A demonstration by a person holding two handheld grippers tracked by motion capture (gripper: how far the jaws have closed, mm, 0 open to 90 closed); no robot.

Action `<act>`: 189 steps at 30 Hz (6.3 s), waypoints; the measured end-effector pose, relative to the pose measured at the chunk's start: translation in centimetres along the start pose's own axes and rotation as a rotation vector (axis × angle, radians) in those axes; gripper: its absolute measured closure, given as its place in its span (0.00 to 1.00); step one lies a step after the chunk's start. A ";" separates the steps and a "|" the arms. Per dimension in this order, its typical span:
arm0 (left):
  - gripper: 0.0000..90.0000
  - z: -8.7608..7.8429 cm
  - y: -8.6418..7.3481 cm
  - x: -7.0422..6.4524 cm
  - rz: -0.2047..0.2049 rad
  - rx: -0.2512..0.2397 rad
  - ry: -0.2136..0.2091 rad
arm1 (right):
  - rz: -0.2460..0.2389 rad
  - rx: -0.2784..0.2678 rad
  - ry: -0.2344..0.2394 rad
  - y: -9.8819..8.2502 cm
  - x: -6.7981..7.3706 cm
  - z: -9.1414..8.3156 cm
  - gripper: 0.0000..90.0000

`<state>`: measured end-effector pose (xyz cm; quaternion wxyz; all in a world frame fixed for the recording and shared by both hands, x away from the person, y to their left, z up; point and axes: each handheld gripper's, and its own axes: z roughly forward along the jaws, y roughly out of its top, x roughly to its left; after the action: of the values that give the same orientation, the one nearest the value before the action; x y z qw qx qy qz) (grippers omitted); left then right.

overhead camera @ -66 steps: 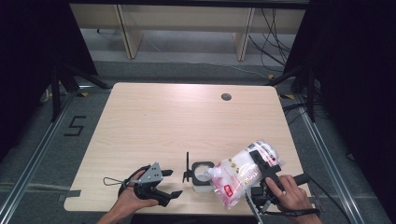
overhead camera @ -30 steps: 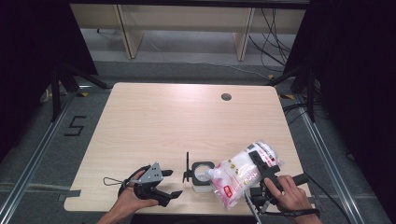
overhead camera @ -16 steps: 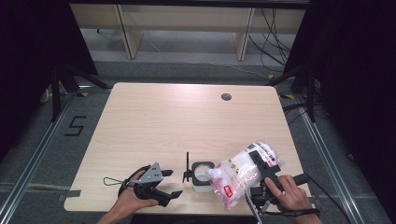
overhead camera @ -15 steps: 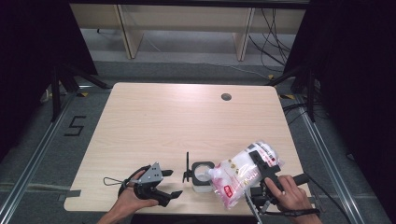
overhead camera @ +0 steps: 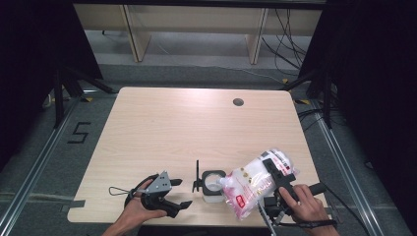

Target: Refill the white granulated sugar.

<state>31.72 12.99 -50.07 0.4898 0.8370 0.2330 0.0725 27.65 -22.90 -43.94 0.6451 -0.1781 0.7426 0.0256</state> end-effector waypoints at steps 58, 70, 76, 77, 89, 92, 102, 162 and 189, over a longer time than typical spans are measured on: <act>0.22 -0.1 0.0 0.0 -0.001 0.004 0.004 | -0.136 -0.082 0.012 0.2 -0.6 0.7 0.45; 0.22 -0.1 0.0 0.1 0.012 0.005 0.001 | -0.146 -0.083 0.015 0.1 -1.0 0.6 0.45; 0.22 -0.1 0.0 0.0 -0.001 0.004 0.003 | -0.147 -0.083 0.014 0.1 -1.0 0.6 0.45; 0.22 -0.1 0.0 0.0 -0.001 0.004 0.003 | -0.147 -0.083 0.014 0.1 -1.0 0.6 0.45; 0.22 -0.1 0.0 0.1 -0.001 0.012 0.001 | 0.006 0.015 0.027 0.0 -0.1 -0.1 0.45; 0.22 -0.1 0.0 0.0 -0.006 0.007 -0.001 | -0.189 -0.088 0.032 0.3 -1.5 0.6 0.45; 0.22 -0.1 0.0 0.1 0.001 0.009 0.004 | -0.004 0.016 0.030 0.0 -0.2 -0.1 0.45; 0.22 -0.2 0.0 0.1 0.002 0.007 0.008 | -0.024 0.015 0.037 0.2 0.3 0.1 0.45; 0.22 -0.2 0.1 0.2 0.028 0.008 0.001 | -0.155 -0.073 0.021 0.2 -1.0 0.5 0.45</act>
<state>31.85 13.17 -49.94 0.4853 0.8420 0.2218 0.0791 28.16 -22.36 -43.13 0.6303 -0.2589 0.7319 0.0008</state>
